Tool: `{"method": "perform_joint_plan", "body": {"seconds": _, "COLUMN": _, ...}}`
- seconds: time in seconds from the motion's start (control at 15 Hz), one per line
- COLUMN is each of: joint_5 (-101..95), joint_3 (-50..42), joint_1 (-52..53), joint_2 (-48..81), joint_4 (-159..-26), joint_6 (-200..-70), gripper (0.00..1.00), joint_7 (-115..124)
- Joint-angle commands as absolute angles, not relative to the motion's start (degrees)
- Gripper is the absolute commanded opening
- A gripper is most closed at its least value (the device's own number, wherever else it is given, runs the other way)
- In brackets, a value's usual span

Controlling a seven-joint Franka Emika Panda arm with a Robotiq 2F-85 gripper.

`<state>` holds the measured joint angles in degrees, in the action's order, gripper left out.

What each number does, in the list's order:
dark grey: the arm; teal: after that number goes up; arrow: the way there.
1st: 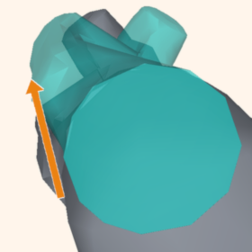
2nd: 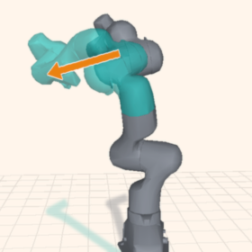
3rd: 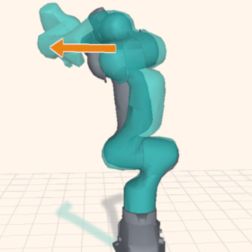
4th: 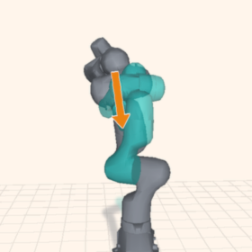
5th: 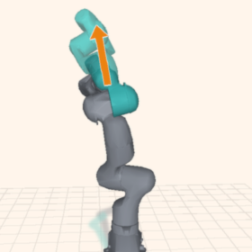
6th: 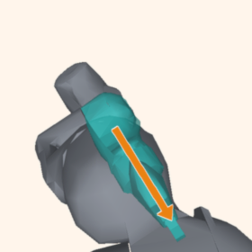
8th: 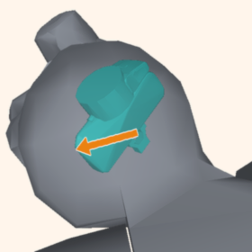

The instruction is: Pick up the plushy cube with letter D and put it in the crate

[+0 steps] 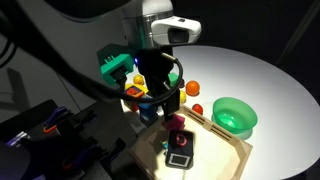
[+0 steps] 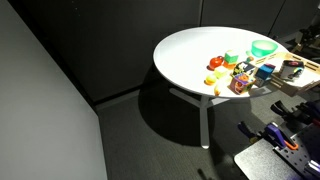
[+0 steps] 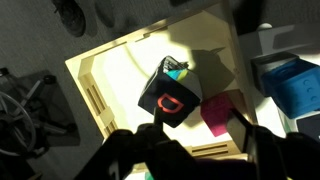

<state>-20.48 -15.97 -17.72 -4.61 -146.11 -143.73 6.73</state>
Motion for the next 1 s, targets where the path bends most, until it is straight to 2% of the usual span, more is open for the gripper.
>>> {"method": "perform_joint_plan", "body": {"seconds": 0.0, "joint_5": -21.27, "joint_3": -14.07, "joint_1": -16.71, "joint_2": -8.11, "joint_4": -145.82, "joint_6": -141.23, "gripper": 0.97, "joint_7": 8.81}}
{"method": "perform_joint_plan", "body": {"seconds": 0.07, "joint_5": -20.93, "joint_3": -13.41, "joint_1": -16.33, "joint_2": -8.86, "joint_4": -145.7, "joint_6": -140.98, "gripper": 1.0, "joint_7": 9.02}}
{"method": "perform_joint_plan", "body": {"seconds": 0.4, "joint_5": -17.7, "joint_3": -10.36, "joint_1": -13.94, "joint_2": -11.29, "joint_4": -144.08, "joint_6": -138.23, "gripper": 1.0, "joint_7": 8.82}}
{"method": "perform_joint_plan", "body": {"seconds": 0.93, "joint_5": -8.17, "joint_3": -7.71, "joint_1": -9.24, "joint_2": -13.16, "joint_4": -139.57, "joint_6": -123.88, "gripper": 1.0, "joint_7": 6.06}}
